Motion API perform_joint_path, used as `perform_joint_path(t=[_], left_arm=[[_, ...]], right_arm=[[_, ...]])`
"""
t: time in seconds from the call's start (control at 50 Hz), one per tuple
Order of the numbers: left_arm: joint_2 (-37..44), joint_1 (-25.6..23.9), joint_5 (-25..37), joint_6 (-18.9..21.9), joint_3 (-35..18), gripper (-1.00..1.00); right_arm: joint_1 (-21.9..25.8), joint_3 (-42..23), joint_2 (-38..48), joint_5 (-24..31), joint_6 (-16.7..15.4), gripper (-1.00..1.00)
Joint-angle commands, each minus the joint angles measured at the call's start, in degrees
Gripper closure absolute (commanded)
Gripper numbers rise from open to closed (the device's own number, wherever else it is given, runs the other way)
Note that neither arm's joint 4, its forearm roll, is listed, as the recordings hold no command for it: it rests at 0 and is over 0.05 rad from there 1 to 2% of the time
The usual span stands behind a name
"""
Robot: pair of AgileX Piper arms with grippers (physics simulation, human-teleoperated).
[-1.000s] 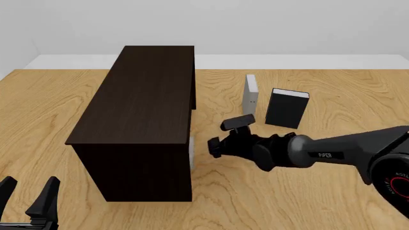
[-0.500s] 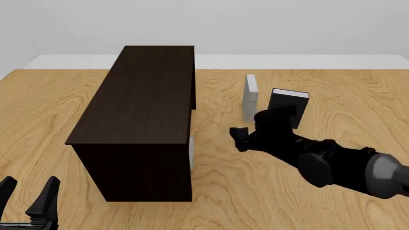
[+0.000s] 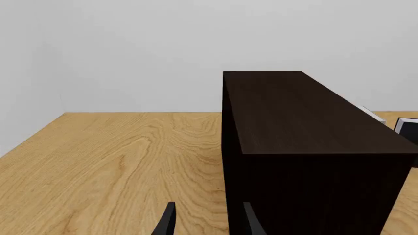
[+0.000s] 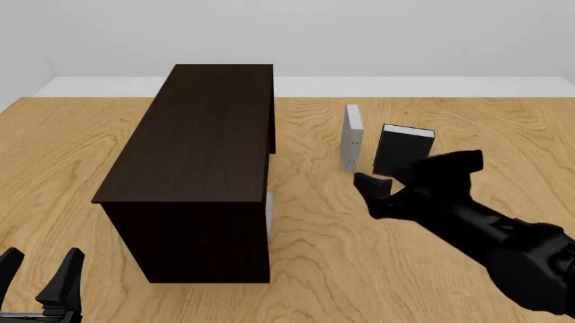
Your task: Pick up the book on the right and place it under the cabinet shelf.
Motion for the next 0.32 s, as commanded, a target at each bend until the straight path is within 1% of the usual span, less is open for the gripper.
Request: perform_joint_path(t=[0.02, 0.32], left_arm=[[-0.04, -0.08, 0.15, 0.00, -0.14, -1.00], [-0.04, -0.05, 0.15, -0.01, -0.14, -1.00]], right_arm=[[3.16, 5.73, -4.08, -4.31, 7.70, -1.00], [3.01, 6.06, -8.67, -1.69, 7.09, -1.00]])
